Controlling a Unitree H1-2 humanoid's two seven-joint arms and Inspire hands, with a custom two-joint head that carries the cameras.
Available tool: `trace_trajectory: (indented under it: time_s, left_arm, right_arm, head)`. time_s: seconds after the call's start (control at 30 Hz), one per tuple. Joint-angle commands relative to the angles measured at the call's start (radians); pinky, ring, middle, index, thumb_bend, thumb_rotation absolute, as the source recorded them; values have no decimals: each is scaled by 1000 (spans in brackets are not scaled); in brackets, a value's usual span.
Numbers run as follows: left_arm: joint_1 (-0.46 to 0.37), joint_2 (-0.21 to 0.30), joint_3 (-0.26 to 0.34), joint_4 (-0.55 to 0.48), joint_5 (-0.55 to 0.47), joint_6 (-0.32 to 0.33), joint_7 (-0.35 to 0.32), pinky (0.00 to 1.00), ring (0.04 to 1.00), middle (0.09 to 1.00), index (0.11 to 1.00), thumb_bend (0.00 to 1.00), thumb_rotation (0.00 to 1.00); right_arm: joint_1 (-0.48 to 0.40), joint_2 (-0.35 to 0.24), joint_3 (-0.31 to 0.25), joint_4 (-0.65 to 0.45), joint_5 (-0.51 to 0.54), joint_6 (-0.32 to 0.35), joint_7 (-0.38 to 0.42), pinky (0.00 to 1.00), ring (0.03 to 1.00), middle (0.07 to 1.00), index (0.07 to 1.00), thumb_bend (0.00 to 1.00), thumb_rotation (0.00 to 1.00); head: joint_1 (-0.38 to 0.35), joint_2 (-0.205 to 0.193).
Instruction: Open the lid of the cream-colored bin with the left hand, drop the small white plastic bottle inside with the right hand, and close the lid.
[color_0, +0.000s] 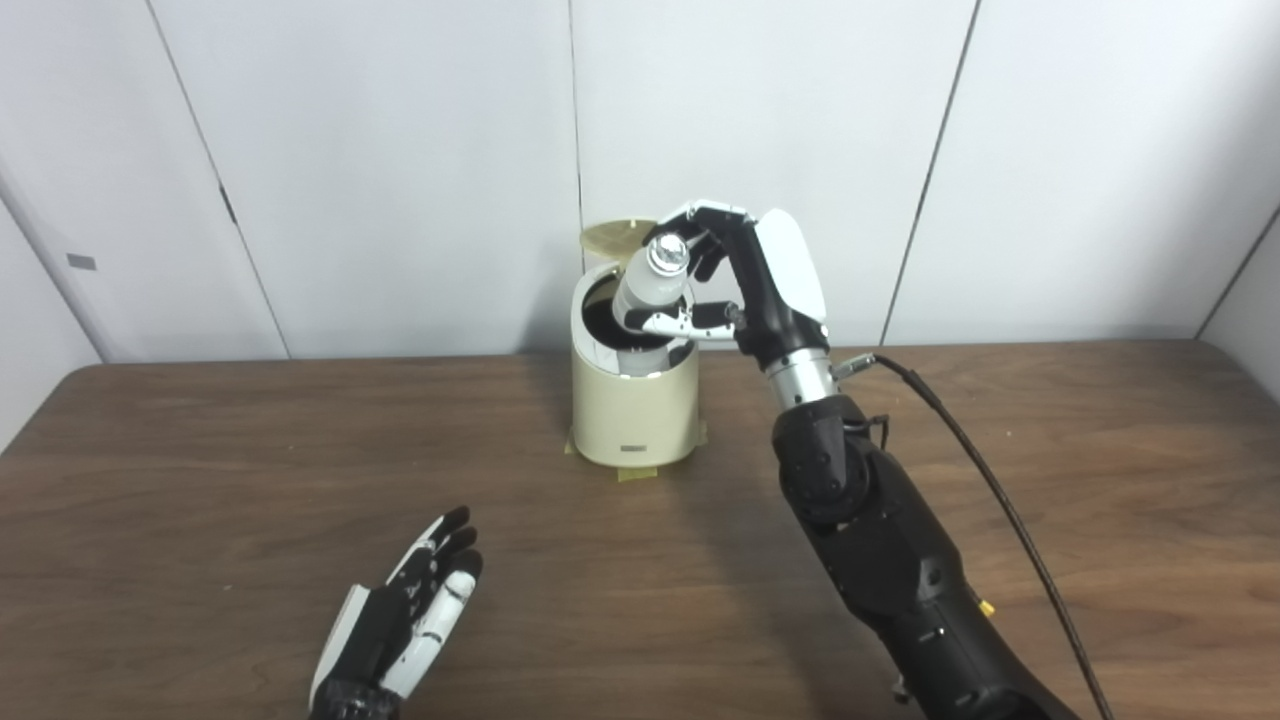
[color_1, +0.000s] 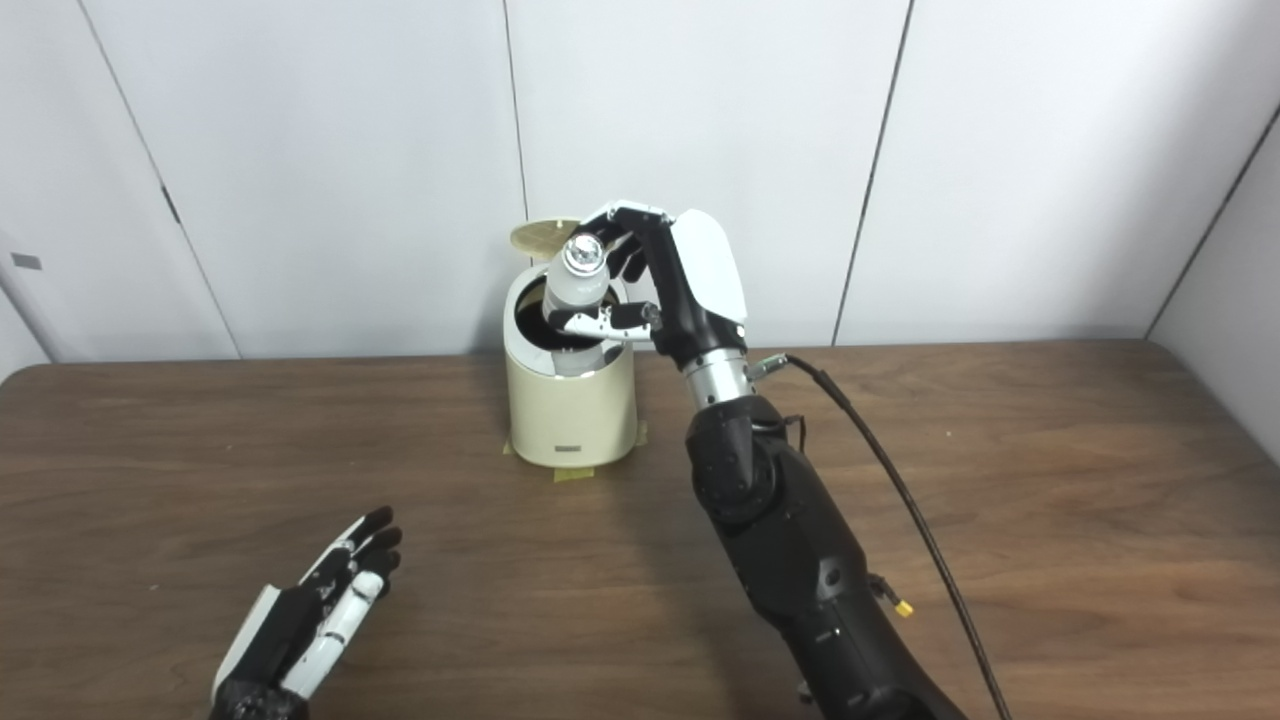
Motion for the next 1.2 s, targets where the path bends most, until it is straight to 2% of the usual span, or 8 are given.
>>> trace_trajectory:
  time_s: [0.0, 0.2, 0.37, 0.53, 0.67, 1.17]
  left_arm:
    - [-11, -18, 5, -25, -4, -21, -2, 928, 912, 924, 969, 558, 751]
    - [-10, -19, 0, -26, -3, -23, -3, 947, 920, 924, 970, 561, 756]
    - [-9, -29, 2, -27, -13, -20, -1, 934, 916, 923, 967, 560, 725]
    - [-8, -30, 0, -24, -8, -19, 5, 934, 914, 918, 962, 559, 719]
    - [-5, -32, 4, -21, -10, -19, 7, 943, 915, 918, 967, 570, 708]
    - [-3, -33, 7, -18, -21, -22, 8, 948, 902, 892, 954, 547, 676]
  right_arm:
    - [-60, -6, 1, -24, 3, -31, -2, 350, 417, 481, 523, 500, 0]
    - [-59, -10, 9, -27, -17, -7, 2, 382, 413, 507, 541, 499, 0]
    - [-58, -14, 9, -32, -14, 4, 20, 324, 437, 531, 530, 496, 0]
    - [-55, -21, 16, -38, -25, 29, 48, 321, 449, 543, 527, 496, 0]
    - [-54, -24, 22, -46, -39, 50, 63, 382, 434, 549, 502, 514, 0]
    - [-52, -24, 17, -64, -45, 62, 66, 397, 443, 565, 495, 512, 0]
  head:
    - [-1, 1]
    - [-5, 2]
    - [-6, 4]
    - [-3, 3]
    - [-3, 3]
    - [-7, 2]
